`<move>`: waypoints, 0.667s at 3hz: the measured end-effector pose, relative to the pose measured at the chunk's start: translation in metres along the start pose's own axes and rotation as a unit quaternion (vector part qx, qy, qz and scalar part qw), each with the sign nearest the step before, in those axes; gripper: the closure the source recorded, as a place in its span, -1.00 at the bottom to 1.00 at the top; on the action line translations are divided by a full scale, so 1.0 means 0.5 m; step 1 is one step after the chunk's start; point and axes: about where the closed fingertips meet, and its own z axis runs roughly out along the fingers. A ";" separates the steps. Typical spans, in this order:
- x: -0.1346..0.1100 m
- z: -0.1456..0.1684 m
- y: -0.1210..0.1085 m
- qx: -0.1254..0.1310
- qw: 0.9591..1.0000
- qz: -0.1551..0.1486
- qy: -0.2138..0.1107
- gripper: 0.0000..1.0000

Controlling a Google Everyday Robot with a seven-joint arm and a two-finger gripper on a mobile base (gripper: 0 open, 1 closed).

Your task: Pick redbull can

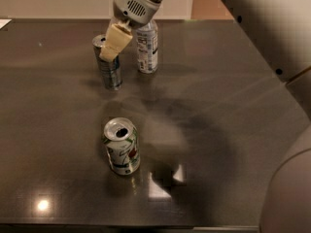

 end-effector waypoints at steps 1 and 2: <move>0.000 -0.058 0.019 0.001 1.000 -0.004 0.007 1.00; 0.003 -0.143 0.031 0.021 1.000 -0.006 0.010 1.00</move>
Offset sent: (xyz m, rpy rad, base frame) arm -0.0269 -0.0557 0.0637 -0.0345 -0.0200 -0.0161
